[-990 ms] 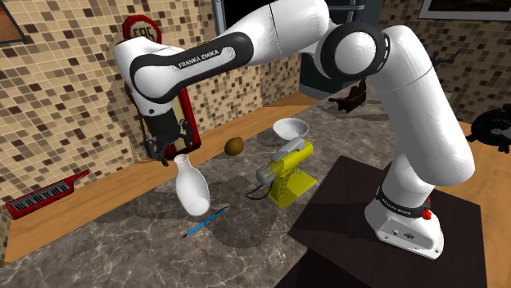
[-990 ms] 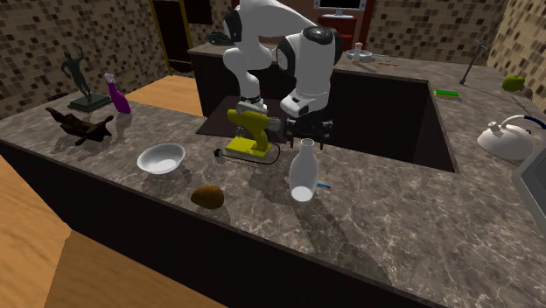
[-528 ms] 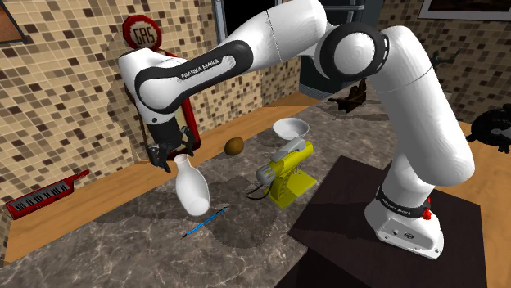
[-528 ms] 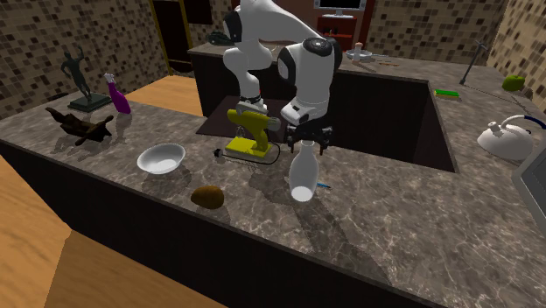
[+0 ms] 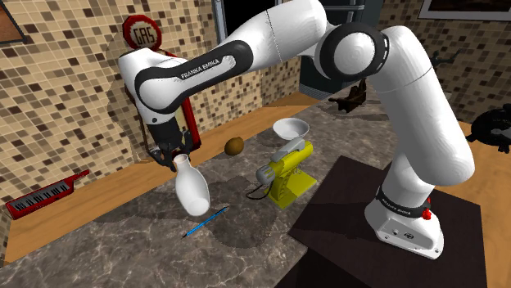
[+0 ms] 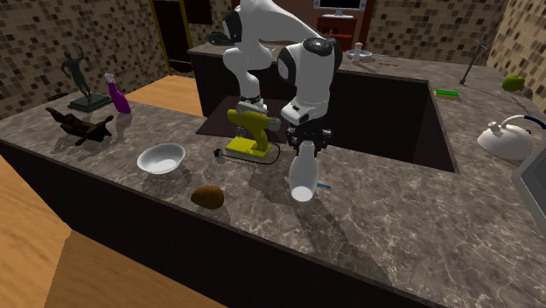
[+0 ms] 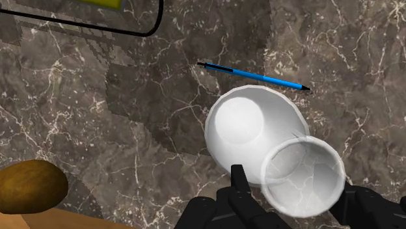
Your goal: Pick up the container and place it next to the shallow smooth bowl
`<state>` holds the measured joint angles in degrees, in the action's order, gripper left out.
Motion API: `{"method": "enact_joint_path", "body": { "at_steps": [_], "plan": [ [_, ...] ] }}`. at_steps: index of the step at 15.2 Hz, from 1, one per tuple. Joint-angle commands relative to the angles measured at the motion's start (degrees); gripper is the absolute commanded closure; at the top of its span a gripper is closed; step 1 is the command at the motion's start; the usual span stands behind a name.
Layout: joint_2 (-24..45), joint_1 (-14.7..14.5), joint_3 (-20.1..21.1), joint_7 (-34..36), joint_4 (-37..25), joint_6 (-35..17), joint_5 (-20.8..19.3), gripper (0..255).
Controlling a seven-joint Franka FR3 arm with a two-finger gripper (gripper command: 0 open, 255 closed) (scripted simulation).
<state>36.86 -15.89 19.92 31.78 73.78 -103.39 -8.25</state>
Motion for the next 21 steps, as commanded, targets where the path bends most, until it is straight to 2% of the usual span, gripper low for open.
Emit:
{"method": "enact_joint_path", "body": {
  "at_steps": [1, 6, 21],
  "plan": [
    [0.0, 0.0, 0.0, 0.0, 0.0, 0.0, 0.0, 255],
    [0.0, 0.0, 0.0, 0.0, 0.0, 0.0, 0.0, 255],
    [-0.7, -1.1, 0.3, -0.1, -10.6, 11.2, 0.4, 255]
  ]
}}
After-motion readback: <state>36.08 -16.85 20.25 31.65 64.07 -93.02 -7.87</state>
